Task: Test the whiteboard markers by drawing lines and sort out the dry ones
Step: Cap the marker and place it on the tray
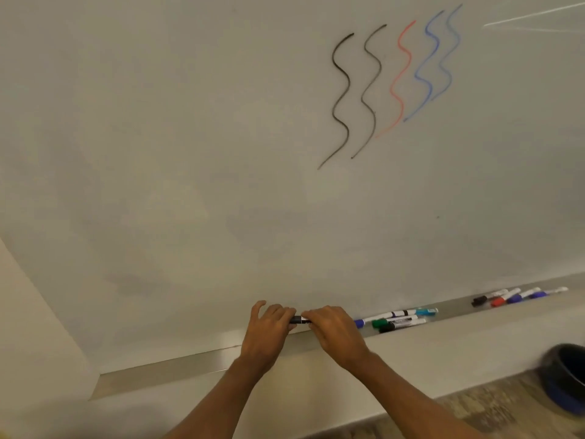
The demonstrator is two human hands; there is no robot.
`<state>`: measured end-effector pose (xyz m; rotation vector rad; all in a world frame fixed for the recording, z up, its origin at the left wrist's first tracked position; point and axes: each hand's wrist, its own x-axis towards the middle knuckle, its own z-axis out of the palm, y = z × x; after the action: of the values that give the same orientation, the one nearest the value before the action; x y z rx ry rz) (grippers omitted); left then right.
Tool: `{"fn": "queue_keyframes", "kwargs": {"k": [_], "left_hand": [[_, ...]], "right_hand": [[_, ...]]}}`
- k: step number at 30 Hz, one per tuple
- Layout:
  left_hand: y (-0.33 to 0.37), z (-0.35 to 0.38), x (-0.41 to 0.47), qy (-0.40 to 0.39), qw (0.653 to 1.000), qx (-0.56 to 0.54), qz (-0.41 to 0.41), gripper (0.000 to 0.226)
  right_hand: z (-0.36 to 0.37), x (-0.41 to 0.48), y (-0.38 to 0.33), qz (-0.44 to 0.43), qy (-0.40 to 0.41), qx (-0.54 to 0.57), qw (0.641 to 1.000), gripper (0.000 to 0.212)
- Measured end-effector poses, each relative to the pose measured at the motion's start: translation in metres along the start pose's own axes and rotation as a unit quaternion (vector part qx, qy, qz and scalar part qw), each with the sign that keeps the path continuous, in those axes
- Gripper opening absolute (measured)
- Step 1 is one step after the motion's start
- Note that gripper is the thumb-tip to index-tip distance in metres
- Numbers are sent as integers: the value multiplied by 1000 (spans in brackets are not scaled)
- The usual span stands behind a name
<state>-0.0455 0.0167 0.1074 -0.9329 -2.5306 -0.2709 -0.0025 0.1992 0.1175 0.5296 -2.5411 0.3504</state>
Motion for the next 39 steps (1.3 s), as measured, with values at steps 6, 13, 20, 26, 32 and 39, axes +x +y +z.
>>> {"fn": "queue_keyframes", "kwargs": {"k": [6,13,20,26,32,39], "left_hand": [[40,36,7,-23,999,-33,-7,48],[114,77,59,-158,985,-67,11,68],[212,115,130,-216,973,-80,36,58],[280,160,181,-254,963,-84,34,61],[332,203,223,-290,949,-120,13,66],[356,243,241,-332,938,-102,13,71]], "right_hand": [[-6,-52,33,96,26,-42,994,33],[-34,-106,111,186,-8,-102,977,37],[-66,-144,206,247,-25,-123,961,41],[-74,-170,303,271,-28,-79,959,30],[-67,-189,381,296,-44,-47,953,29],[-46,-211,442,350,-87,-10,933,31]]}}
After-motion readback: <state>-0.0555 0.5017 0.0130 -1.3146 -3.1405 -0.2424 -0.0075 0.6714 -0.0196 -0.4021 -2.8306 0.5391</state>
